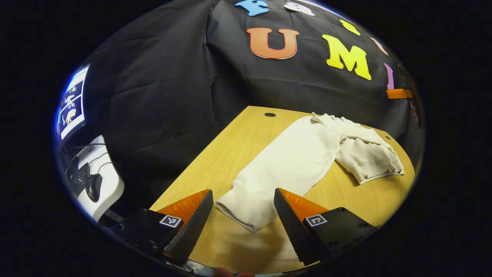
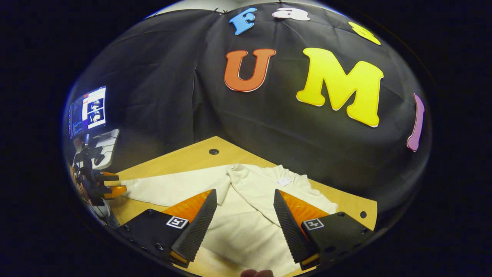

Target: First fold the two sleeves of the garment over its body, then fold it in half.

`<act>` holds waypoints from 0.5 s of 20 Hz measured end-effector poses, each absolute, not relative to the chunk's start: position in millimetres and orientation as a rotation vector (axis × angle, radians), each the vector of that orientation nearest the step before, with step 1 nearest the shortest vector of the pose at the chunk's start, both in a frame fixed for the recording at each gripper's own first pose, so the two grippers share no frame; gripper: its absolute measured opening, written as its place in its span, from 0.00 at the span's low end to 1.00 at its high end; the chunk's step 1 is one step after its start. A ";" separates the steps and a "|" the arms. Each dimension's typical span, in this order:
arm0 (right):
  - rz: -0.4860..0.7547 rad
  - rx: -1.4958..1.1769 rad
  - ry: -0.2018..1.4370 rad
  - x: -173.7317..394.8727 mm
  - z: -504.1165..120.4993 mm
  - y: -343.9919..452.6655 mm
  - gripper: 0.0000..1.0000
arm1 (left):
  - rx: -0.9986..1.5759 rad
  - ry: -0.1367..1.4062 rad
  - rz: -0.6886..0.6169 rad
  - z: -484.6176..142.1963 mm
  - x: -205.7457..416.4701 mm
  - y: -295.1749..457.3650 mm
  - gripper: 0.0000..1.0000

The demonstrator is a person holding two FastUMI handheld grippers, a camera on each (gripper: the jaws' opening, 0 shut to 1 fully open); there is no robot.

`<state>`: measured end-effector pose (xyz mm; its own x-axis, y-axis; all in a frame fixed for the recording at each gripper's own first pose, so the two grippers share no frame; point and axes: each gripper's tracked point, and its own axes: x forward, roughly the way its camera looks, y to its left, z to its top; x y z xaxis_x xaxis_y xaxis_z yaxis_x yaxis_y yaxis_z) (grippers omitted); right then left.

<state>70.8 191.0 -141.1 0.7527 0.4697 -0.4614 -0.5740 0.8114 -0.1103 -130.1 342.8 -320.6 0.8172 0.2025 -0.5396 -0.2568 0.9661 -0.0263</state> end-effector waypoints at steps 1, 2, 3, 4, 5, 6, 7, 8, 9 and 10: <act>0.564 -0.246 0.438 66.1 -139.5 184.5 0.92 | -0.108 0.571 0.234 -325.7 -128.2 343.1 1.00; 0.548 -0.235 0.447 63.0 -140.3 178.3 0.93 | -0.118 0.579 0.222 -330.8 -125.6 343.7 1.00; 0.532 -0.227 0.456 60.2 -141.3 172.2 0.92 | -0.132 0.580 0.208 -334.1 -123.8 340.5 1.00; 0.517 -0.220 0.468 58.5 -144.6 167.1 0.93 | -0.144 0.582 0.198 -337.6 -120.2 337.5 1.00; 0.507 -0.219 0.478 56.6 -146.7 162.9 0.93 | -0.154 0.590 0.192 -341.3 -119.1 335.5 0.98; 0.496 -0.220 0.486 56.0 -149.8 158.2 0.93 | -0.161 0.600 0.199 -342.8 -122.1 335.8 0.98; 0.491 -0.220 0.491 53.8 -149.6 154.3 0.93 | -0.145 0.586 0.201 -341.9 -120.7 337.2 0.97; 0.482 -0.218 0.493 53.9 -149.6 151.9 0.93 | -0.124 0.598 0.208 -346.2 -122.4 338.3 0.97; 0.476 -0.210 0.494 53.6 -148.3 150.9 0.92 | -0.106 0.595 0.210 -346.2 -122.2 339.0 0.94; 0.469 -0.204 0.495 52.0 -146.5 148.2 0.93 | -0.094 0.592 0.214 -346.3 -121.6 340.4 0.92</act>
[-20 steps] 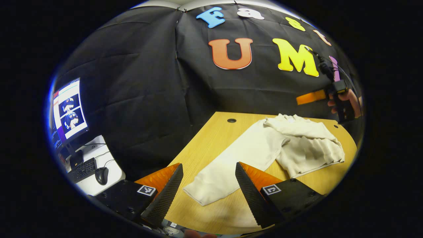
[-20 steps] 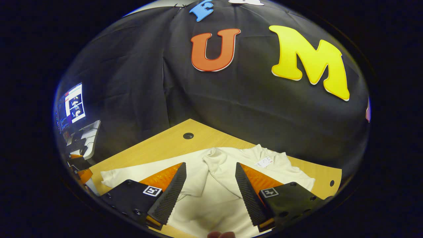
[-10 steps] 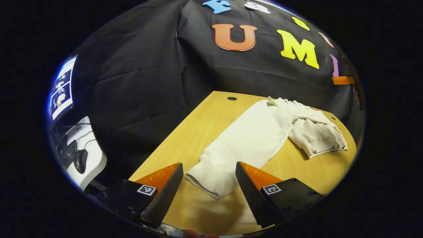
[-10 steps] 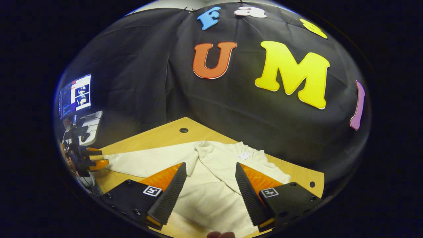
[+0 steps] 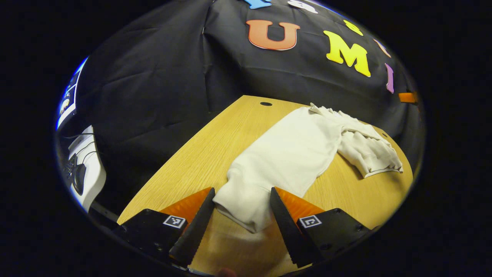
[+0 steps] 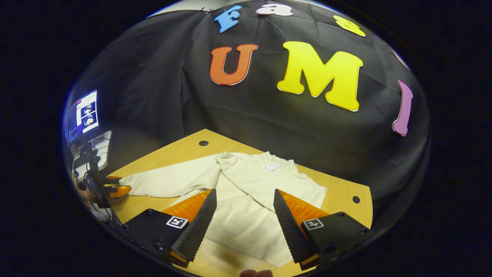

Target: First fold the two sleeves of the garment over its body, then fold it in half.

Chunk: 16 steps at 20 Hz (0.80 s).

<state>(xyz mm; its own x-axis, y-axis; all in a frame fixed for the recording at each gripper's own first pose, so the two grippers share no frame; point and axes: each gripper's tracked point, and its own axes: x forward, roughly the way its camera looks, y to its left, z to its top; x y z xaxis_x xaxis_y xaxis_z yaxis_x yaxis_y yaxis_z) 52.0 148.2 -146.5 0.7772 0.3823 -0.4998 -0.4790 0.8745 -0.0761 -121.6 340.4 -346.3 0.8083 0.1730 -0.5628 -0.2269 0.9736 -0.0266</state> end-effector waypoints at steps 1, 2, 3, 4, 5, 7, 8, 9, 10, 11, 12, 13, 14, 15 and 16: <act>0.463 -0.195 0.499 51.3 -145.9 145.1 0.93 | -0.093 0.595 0.218 -347.0 -122.6 341.4 0.86; 0.457 -0.186 0.504 49.7 -146.9 143.6 0.93 | -0.090 0.601 0.223 -347.5 -123.3 342.1 0.82; 0.449 -0.185 0.508 48.6 -147.6 140.1 0.93 | -0.090 0.598 0.226 -346.6 -123.7 340.8 0.75; 0.444 -0.187 0.511 47.0 -148.5 135.9 0.93 | -0.089 0.601 0.226 -345.6 -121.5 339.0 0.67; 0.440 -0.196 0.513 44.6 -148.8 131.8 0.93 | -0.085 0.601 0.218 -345.4 -118.9 335.9 0.51; 0.440 -0.204 0.522 39.6 -151.4 127.5 0.93 | -0.073 0.608 0.212 -345.7 -116.3 333.8 0.28; 0.439 -0.203 0.528 39.4 -153.4 126.1 0.92 | -0.070 0.608 0.216 -345.0 -115.2 333.9 0.23; 0.437 -0.196 0.532 37.8 -152.8 124.5 0.93 | -0.079 0.609 0.223 -342.8 -115.2 334.6 0.18; 0.432 -0.185 0.536 35.5 -151.4 121.6 0.92 | -0.093 0.616 0.236 -342.5 -115.1 335.1 0.14; 0.430 -0.173 0.539 33.7 -149.5 119.1 0.92 | -0.101 0.626 0.245 -340.8 -114.7 334.5 0.08; 0.428 -0.165 0.538 33.5 -148.9 116.1 0.92 | -0.105 0.622 0.245 -337.0 -112.5 332.4 0.07; 0.427 -0.163 0.537 32.6 -147.4 112.5 0.92 | -0.111 0.616 0.237 -330.7 -110.5 329.9 0.05; 0.427 -0.166 0.536 31.5 -146.5 109.1 0.92 | -0.112 0.612 0.235 -325.2 -110.4 329.1 0.05; 0.426 -0.164 0.531 30.5 -143.3 105.5 0.92 | -0.115 0.601 0.232 -317.1 -107.9 328.5 0.00; 0.427 -0.161 0.524 29.7 -139.7 102.4 0.93 | -0.124 0.585 0.229 -307.2 -104.5 326.5 0.04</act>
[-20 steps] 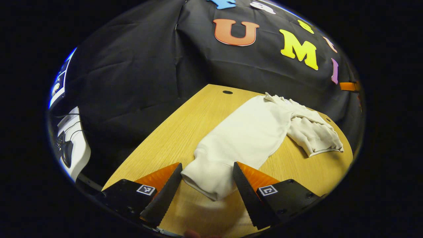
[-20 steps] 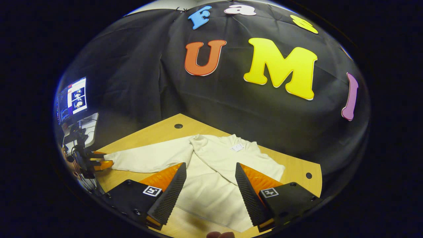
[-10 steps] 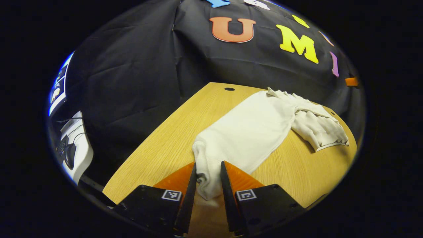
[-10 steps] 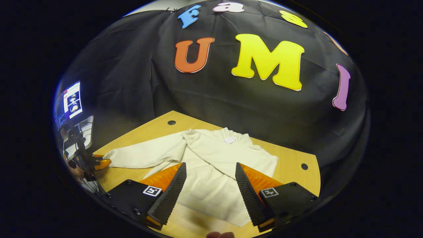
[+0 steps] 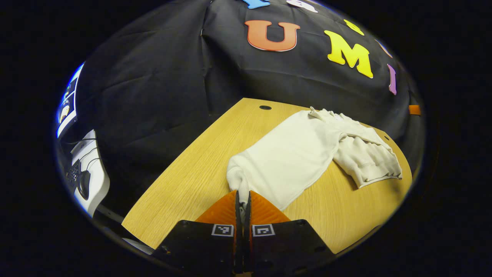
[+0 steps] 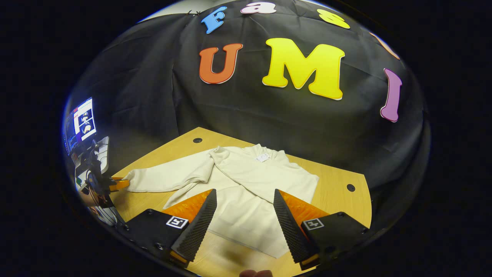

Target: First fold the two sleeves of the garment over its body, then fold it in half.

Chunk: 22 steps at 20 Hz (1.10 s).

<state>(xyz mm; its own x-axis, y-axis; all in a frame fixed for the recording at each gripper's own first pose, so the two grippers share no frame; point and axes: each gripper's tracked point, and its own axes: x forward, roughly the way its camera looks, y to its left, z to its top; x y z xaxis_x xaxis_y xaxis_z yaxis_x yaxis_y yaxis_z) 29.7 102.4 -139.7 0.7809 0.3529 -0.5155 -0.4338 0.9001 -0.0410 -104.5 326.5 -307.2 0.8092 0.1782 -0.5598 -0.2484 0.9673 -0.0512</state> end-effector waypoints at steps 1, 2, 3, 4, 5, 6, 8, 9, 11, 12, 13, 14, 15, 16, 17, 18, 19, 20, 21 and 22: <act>0.427 -0.159 0.515 28.2 -135.4 98.3 0.92 | -0.140 0.569 0.225 -295.6 -100.3 324.0 0.04; 0.425 -0.159 0.504 28.0 -132.0 92.4 0.92 | -0.150 0.550 0.221 -284.4 -94.7 321.9 0.04; 0.425 -0.157 0.498 26.9 -129.4 86.8 0.93 | -0.160 0.527 0.210 -272.1 -87.9 317.5 0.04; 0.423 -0.154 0.493 24.9 -127.3 79.6 0.93 | -0.174 0.504 0.200 -260.3 -80.2 312.8 0.04; 0.420 -0.149 0.488 24.6 -124.7 72.2 0.92 | -0.186 0.482 0.194 -249.7 -71.4 308.1 0.04; 0.410 -0.145 0.480 24.3 -121.6 62.8 0.92 | -0.199 0.468 0.189 -239.2 -64.5 304.2 0.04; 0.378 -0.166 0.462 23.5 -117.2 40.9 0.93 | -0.219 0.435 0.175 -216.3 -48.1 294.6 0.04; 0.384 -0.154 0.450 20.1 -112.0 34.3 0.93 | -0.225 0.417 0.165 -202.6 -37.8 288.0 0.04; 0.373 -0.144 0.428 13.0 -104.9 21.7 0.93 | -0.238 0.382 0.140 -181.2 -12.0 274.9 0.03; 0.364 -0.148 0.416 11.2 -102.8 13.1 0.93 | -0.243 0.368 0.122 -168.7 0.4 266.5 0.04; 0.354 -0.152 0.403 9.3 -99.3 3.9 0.93 | -0.246 0.356 0.102 -157.7 12.6 256.4 0.04; 0.338 -0.151 0.386 7.5 -94.9 -8.2 0.93 | -0.247 0.343 0.077 -149.2 25.0 245.9 0.04; 0.319 -0.140 0.374 5.8 -90.9 -19.2 0.93 | -0.243 0.330 0.053 -138.5 38.5 233.8 0.04; 0.298 -0.122 0.368 2.5 -87.8 -31.4 0.93 | -0.239 0.322 0.024 -128.7 50.8 221.0 0.04; 0.270 -0.103 0.363 0.7 -86.0 -44.8 0.93 | -0.232 0.306 0.000 -116.9 64.5 209.6 0.03; 0.245 -0.088 0.360 -0.1 -85.9 -58.9 0.93 | -0.228 0.293 -0.031 -107.0 79.6 194.9 0.04; 0.215 -0.078 0.361 -1.9 -86.2 -73.6 0.93 | -0.225 0.278 -0.059 -97.7 94.6 180.2 0.04; 0.187 -0.067 0.361 -2.0 -88.4 -87.0 0.93 | -0.223 0.272 -0.089 -90.9 108.7 163.2 0.04; 0.156 -0.054 0.359 -2.9 -88.4 -100.0 0.93 | -0.219 0.268 -0.120 -84.2 121.7 146.7 0.04; 0.124 -0.039 0.359 -6.5 -87.2 -115.9 0.93 | -0.214 0.265 -0.155 -78.5 132.7 128.3 0.04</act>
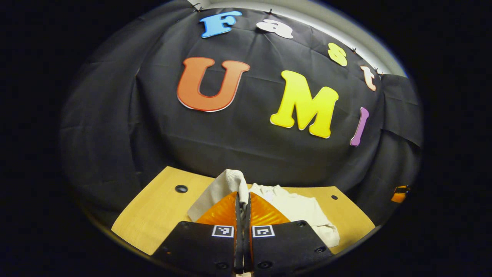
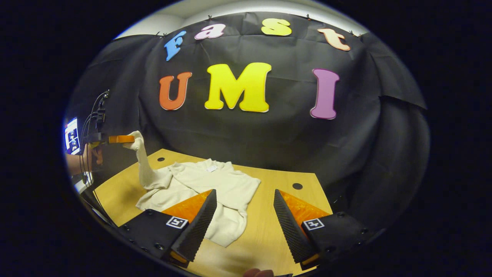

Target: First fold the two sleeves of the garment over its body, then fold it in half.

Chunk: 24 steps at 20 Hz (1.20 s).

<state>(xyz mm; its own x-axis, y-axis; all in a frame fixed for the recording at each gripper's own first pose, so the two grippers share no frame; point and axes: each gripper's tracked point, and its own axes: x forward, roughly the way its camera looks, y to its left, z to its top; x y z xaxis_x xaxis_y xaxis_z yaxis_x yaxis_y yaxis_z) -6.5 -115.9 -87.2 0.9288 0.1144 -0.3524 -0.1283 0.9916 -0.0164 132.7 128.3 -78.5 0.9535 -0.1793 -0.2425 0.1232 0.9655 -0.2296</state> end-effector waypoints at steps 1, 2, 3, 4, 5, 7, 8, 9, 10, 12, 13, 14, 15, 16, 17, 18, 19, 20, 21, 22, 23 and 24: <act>0.098 -0.029 0.360 -9.5 -87.6 -128.0 0.93 | -0.207 0.258 -0.189 -72.0 142.9 108.9 0.04; 0.072 -0.014 0.358 -13.9 -87.2 -141.2 0.93 | -0.196 0.257 -0.227 -66.3 152.8 90.8 0.04; 0.044 -0.007 0.358 -17.7 -86.9 -153.4 0.93 | -0.186 0.251 -0.262 -60.4 162.7 71.5 0.04; 0.020 0.002 0.357 -20.9 -87.1 -166.2 0.93 | -0.177 0.245 -0.298 -55.4 171.9 51.1 0.04; -0.008 0.012 0.354 -24.5 -85.4 -178.3 0.93 | -0.172 0.240 -0.337 -50.8 180.7 30.3 0.04; -0.064 0.034 0.348 -30.5 -84.9 -202.6 0.93 | -0.160 0.240 -0.410 -48.7 193.4 -12.6 0.03; -0.089 0.045 0.345 -32.6 -84.6 -212.9 0.93 | -0.152 0.246 -0.446 -51.1 199.6 -34.3 0.04; -0.118 0.055 0.347 -37.6 -85.8 -226.1 0.93 | -0.144 0.258 -0.474 -57.1 203.8 -52.0 0.04; -0.150 0.059 0.351 -44.0 -87.4 -240.1 0.94 | -0.143 0.272 -0.502 -65.0 209.6 -69.4 0.04; -0.200 0.063 0.367 -57.4 -91.6 -261.5 0.93 | -0.149 0.310 -0.544 -82.3 214.9 -101.1 0.04; -0.222 0.062 0.377 -63.5 -93.4 -270.1 0.93 | -0.155 0.330 -0.566 -92.1 217.4 -115.9 0.04; -0.242 0.062 0.387 -68.1 -95.5 -277.8 0.93 | -0.156 0.344 -0.582 -101.3 218.8 -126.7 0.03; -0.261 0.062 0.396 -74.3 -96.9 -283.9 0.93 | -0.154 0.370 -0.592 -114.4 222.0 -137.5 0.04; -0.278 0.062 0.406 -79.9 -98.2 -288.8 0.93 | -0.152 0.395 -0.603 -128.9 225.4 -147.4 0.03; -0.293 0.058 0.415 -85.7 -99.8 -294.1 0.93 | -0.149 0.420 -0.610 -144.4 226.6 -153.9 0.04; -0.305 0.053 0.427 -90.9 -102.0 -297.0 0.93 | -0.147 0.442 -0.619 -157.4 225.7 -160.4 0.04; -0.318 0.049 0.438 -95.8 -103.9 -300.4 0.94 | -0.137 0.459 -0.621 -172.3 226.4 -166.2 0.04; -0.326 0.051 0.449 -99.1 -105.9 -302.9 0.94 | -0.134 0.481 -0.627 -185.9 226.8 -173.3 0.04; -0.335 0.050 0.458 -103.5 -106.3 -304.4 0.93 | -0.131 0.506 -0.624 -198.6 228.7 -179.0 0.04; -0.341 0.048 0.467 -102.6 -107.0 -306.2 0.93 | -0.127 0.538 -0.622 -211.4 230.9 -184.6 0.04; -0.345 0.042 0.478 -104.7 -107.6 -306.9 0.93 | -0.115 0.566 -0.613 -227.2 233.2 -187.6 0.04; -0.350 0.035 0.493 -108.1 -110.4 -308.5 0.93 | -0.103 0.589 -0.602 -241.7 236.4 -190.2 0.04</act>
<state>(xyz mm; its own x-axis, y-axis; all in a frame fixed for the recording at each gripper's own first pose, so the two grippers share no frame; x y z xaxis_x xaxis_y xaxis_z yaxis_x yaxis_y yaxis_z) -108.1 -308.5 -110.4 0.8229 -0.3205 -0.4691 0.3371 0.9401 -0.0511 236.4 -190.2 -241.7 0.6658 -0.5611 -0.4918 0.5038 0.8243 -0.2583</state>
